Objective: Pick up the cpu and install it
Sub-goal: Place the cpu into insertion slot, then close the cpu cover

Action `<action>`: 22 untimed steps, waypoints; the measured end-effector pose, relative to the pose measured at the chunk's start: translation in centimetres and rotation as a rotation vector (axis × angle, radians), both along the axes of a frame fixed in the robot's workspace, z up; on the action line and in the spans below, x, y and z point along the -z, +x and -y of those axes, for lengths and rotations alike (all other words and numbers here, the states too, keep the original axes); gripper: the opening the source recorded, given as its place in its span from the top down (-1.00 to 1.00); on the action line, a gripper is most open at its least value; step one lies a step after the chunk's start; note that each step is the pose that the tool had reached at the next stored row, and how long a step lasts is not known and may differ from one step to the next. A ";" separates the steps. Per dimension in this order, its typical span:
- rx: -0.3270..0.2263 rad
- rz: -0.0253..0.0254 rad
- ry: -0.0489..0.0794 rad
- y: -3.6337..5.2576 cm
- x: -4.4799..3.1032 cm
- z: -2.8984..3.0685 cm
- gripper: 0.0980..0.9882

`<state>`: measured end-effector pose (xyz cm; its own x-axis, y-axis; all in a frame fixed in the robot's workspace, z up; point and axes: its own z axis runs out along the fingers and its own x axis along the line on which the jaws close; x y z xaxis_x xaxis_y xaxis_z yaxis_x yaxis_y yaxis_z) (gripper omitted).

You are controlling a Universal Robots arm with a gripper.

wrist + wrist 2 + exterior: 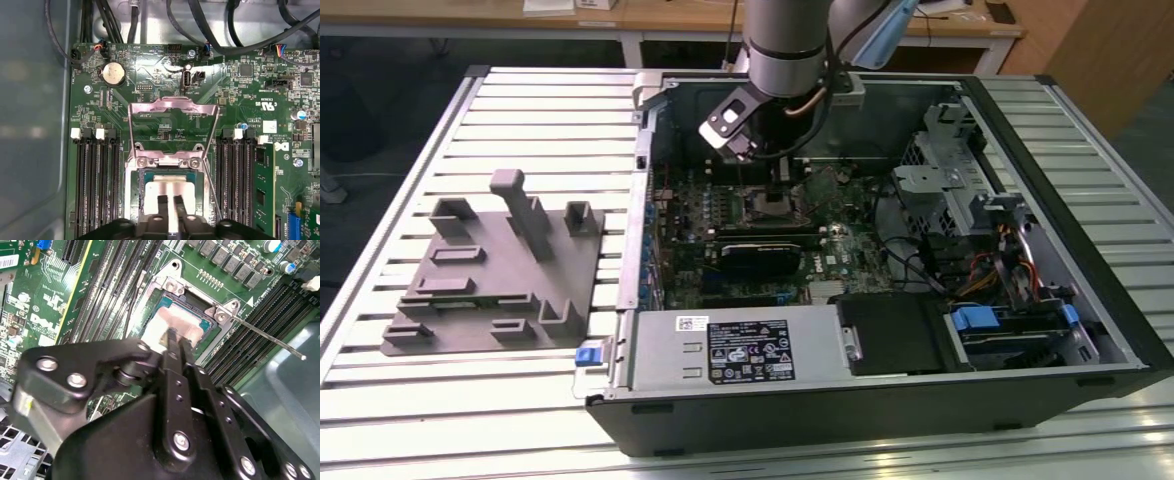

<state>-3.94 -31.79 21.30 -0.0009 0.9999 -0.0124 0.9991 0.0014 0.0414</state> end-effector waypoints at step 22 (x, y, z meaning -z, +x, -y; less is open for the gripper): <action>0.000 0.0001 0.000 0.00 -1.04 0.00 0.98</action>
